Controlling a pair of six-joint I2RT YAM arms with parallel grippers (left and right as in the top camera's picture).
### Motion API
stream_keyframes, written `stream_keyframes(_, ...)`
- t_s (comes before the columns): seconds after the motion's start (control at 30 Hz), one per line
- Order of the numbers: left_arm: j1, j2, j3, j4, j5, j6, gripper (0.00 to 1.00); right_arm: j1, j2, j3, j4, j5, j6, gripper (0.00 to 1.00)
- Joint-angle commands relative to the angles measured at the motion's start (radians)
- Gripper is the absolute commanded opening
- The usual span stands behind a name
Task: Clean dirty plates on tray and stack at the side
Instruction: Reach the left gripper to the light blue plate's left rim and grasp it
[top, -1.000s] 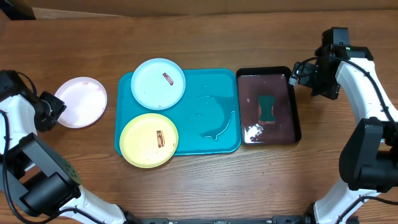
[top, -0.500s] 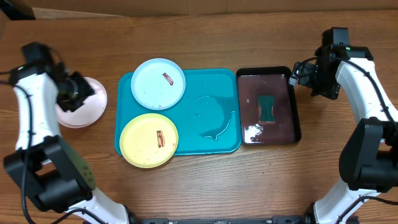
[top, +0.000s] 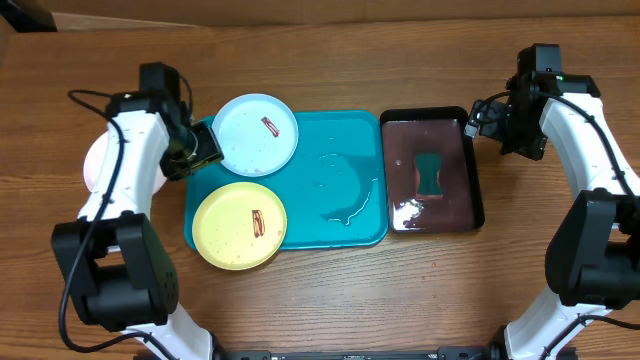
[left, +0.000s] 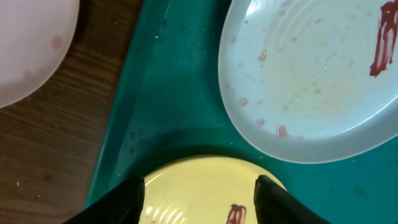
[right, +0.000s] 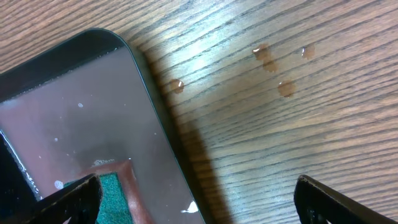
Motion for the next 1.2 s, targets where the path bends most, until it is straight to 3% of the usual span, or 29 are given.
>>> stream_keyframes(0.0, -0.007, -0.011, -0.024, 0.04, -0.045, -0.069, 0.47, 0.002, -0.007, 0.01, 0.003, -0.001, 0.004, 1.0)
stream_keyframes(0.1, -0.008, -0.009, -0.032, 0.066, -0.04, -0.095, 0.38, 0.002, -0.007, 0.01, 0.003, -0.001, 0.004, 1.0)
stream_keyframes(0.87, -0.091, -0.009, -0.144, 0.24, -0.064, -0.153, 0.38, 0.002, -0.007, 0.01, 0.003, -0.001, 0.004, 1.0)
stream_keyframes(1.17, -0.093, -0.009, -0.175, 0.279, -0.063, -0.184, 0.31, 0.002, -0.007, 0.01, 0.003, -0.001, 0.004, 1.0)
